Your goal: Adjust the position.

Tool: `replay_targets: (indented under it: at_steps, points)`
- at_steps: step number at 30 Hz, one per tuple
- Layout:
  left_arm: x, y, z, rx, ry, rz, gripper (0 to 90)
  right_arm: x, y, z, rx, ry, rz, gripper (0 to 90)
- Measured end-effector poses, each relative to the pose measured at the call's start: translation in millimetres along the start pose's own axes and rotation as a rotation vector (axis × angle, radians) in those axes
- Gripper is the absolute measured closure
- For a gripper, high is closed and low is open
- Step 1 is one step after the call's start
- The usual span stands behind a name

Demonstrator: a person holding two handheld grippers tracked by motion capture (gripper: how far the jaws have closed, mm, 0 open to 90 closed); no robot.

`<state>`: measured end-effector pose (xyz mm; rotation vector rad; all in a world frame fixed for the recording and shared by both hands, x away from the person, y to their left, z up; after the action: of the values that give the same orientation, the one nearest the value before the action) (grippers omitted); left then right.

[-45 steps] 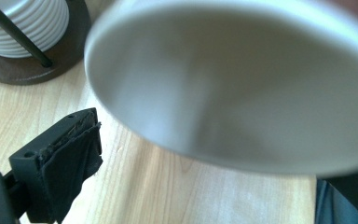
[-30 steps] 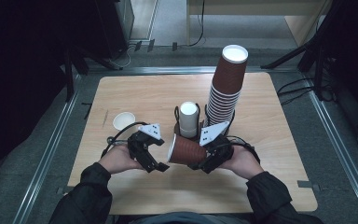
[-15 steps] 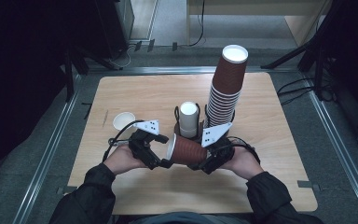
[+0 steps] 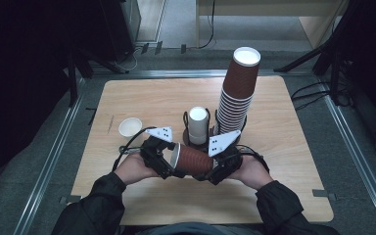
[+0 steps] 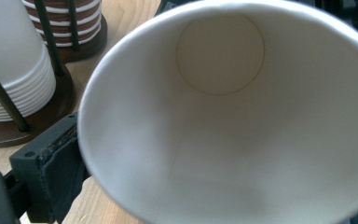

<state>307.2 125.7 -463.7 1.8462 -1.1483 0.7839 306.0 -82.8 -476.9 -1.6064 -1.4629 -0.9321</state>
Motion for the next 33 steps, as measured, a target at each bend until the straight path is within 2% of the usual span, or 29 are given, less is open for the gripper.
replay_targets:
  at_steps: [3,8,12,15,16,17,22,25,28,30,33]
  points:
    - [0.3,0.2,-0.6,-0.014,0.003,-0.006,4.6,0.2,-0.4,1.1,0.002,-0.002,0.002,21.1]
    - [1.2,0.5,-2.6,-0.027,-0.003,-0.011,7.0,0.3,-0.9,0.7,0.009,0.001,0.004,21.3]
    - [5.6,4.0,-4.7,-0.009,0.004,0.011,9.7,1.0,-0.1,-0.5,0.008,0.007,0.005,21.4]
    - [6.2,3.7,-6.2,-0.012,0.013,-0.002,11.2,2.1,0.4,-2.9,0.014,0.013,0.026,20.4]
    - [6.3,4.0,-6.9,-0.002,0.014,0.009,11.8,2.2,1.1,-3.4,0.017,0.017,0.047,18.4]
    - [6.3,4.0,-6.8,-0.012,0.003,0.005,11.9,2.4,1.8,-3.5,0.018,0.017,0.067,16.8]
    - [5.2,4.5,-9.0,-0.009,-0.029,0.023,12.1,1.0,2.1,-2.4,0.015,-0.014,0.077,14.2]
    - [3.9,3.6,-11.4,0.006,-0.051,0.038,12.1,-0.7,1.9,-1.5,0.002,-0.04,0.077,14.0]
    - [1.9,2.9,-14.2,0.043,-0.069,0.054,12.0,-2.3,2.8,-1.9,-0.001,-0.052,0.082,14.0]
    - [1.5,2.6,-15.6,0.051,-0.075,0.047,12.0,-3.2,4.0,-3.1,-0.006,-0.059,0.081,14.1]
    - [0.3,2.0,-16.2,0.074,-0.106,0.06,12.0,-4.2,5.2,-5.0,-0.017,-0.065,0.085,14.2]
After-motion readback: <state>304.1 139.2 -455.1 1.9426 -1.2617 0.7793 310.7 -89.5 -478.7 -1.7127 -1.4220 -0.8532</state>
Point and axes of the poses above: each handheld gripper's, and its own axes: z roughly forward along the jaws, x roughly out of its top, y roughly to its right, the point moved 2 cm from there along z, roughly forward along the jaws, and after that the axes turned 10 degrees about y, right-handed, at the moved point
